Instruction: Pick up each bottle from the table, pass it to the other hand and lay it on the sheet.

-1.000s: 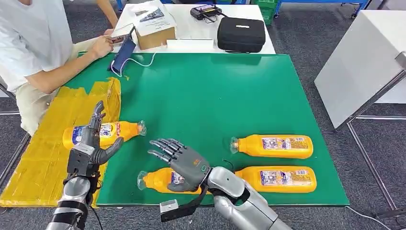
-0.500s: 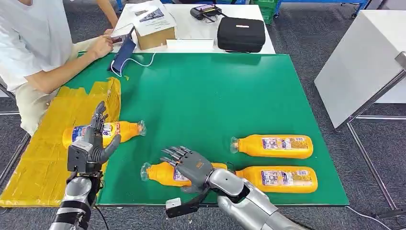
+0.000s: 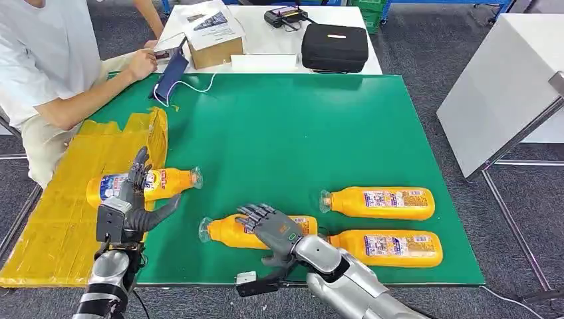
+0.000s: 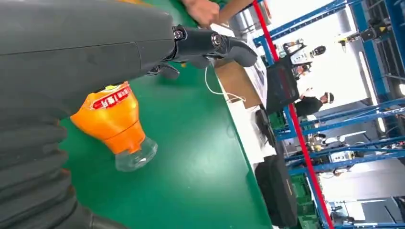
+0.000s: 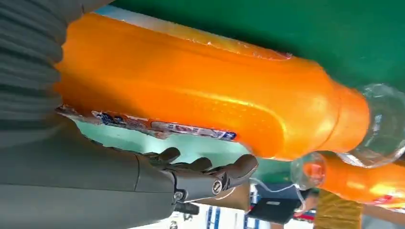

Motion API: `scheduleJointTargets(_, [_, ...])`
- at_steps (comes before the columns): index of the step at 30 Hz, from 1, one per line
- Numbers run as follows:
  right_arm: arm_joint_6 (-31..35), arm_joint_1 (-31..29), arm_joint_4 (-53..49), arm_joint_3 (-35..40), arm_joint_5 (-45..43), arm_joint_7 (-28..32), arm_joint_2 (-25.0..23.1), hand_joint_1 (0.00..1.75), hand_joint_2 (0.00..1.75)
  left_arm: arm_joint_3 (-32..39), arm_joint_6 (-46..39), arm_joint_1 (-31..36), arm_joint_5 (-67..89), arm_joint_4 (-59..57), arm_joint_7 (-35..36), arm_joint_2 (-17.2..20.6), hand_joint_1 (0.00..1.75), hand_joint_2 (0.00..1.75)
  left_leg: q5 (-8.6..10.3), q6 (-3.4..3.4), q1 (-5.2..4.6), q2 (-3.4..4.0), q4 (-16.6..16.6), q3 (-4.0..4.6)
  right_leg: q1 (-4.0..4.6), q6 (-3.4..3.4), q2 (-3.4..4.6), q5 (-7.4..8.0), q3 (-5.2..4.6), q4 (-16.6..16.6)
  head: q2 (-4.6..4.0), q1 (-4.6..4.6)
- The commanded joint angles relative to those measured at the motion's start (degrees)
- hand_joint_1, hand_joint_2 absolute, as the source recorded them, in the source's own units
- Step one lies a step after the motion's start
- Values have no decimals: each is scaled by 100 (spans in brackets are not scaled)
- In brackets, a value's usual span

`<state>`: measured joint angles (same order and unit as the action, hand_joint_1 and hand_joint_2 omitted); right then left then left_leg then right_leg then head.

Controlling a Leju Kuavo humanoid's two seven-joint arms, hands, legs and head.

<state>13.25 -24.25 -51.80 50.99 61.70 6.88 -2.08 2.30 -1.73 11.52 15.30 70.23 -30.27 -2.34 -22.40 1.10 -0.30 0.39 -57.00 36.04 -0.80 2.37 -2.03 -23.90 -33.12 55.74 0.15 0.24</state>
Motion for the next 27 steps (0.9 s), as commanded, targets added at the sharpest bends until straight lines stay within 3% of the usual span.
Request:
scheduleJointTargets(1, [116,-179,232,-97,72,-127,47,0,175,124,3,-1,-25,-53,38,-92,0,175,-6,-5,3,-1,-1,-11,2,-5,11,-5,13,-3,0,0])
scheduleJointTargets(5, [116,-179,232,-97,72,-127,47,0,175,124,3,-1,-25,-53,38,-92,0,175,-13,-9,8,-3,-4,-20,6,-9,16,-11,25,-2,0,-2])
scheduleJointTargets(13, [287,125,-301,-790,609,-700,16,0,175,273,16,-215,-38,196,104,-165,0,175,-16,-9,8,-1,-4,-23,6,-9,18,-12,27,-3,0,-2])
scheduleJointTargets(27, [138,82,360,-1259,1265,-1402,-76,0,175,341,76,-305,-31,284,213,-236,0,175,-9,-7,4,-3,1,-19,3,-7,12,-8,22,-6,0,-2])
